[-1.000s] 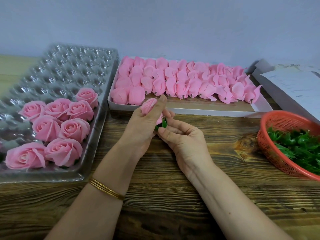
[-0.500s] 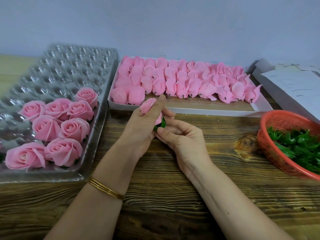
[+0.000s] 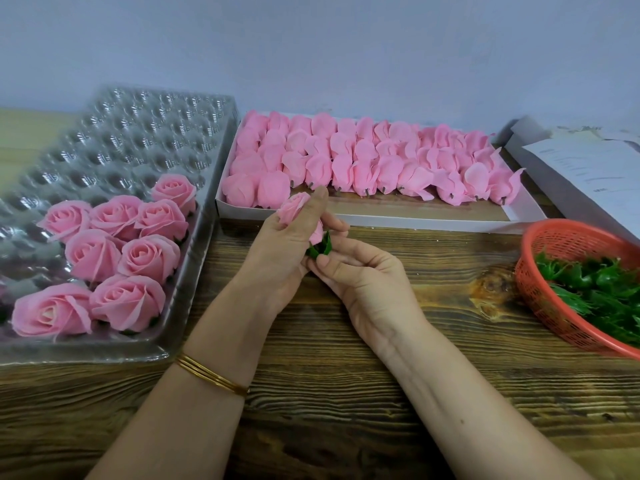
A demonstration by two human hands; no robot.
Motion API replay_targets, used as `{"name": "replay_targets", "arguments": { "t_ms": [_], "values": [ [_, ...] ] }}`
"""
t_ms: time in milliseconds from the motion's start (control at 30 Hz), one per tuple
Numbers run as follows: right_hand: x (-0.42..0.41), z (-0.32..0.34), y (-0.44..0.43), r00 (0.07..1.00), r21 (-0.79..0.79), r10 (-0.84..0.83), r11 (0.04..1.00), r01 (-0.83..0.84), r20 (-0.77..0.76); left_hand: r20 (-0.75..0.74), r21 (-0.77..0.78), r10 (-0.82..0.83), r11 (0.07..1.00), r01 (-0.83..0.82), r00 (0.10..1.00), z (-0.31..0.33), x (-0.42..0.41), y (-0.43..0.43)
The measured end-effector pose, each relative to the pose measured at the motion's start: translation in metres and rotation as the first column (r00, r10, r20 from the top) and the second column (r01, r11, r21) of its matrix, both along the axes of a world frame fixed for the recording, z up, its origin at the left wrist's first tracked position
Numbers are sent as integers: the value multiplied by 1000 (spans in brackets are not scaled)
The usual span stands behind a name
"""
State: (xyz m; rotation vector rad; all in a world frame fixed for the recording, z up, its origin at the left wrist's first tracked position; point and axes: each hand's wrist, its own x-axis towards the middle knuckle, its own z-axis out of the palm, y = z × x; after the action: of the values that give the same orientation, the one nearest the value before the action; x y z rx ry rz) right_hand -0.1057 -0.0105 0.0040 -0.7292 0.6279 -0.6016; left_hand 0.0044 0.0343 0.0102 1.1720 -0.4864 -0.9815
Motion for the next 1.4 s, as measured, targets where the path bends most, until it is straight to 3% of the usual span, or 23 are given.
{"name": "replay_targets", "arguments": {
  "t_ms": [633,1400],
  "values": [
    [2,3,-1,998,115,38,992,-43,50,-37,-10,26,1000,-27,999,3,0,-1],
    [1,0,-2,1000,7,-9,1000,9,-9,61,8,67,998,-68,996,5,-4,1]
  ]
}}
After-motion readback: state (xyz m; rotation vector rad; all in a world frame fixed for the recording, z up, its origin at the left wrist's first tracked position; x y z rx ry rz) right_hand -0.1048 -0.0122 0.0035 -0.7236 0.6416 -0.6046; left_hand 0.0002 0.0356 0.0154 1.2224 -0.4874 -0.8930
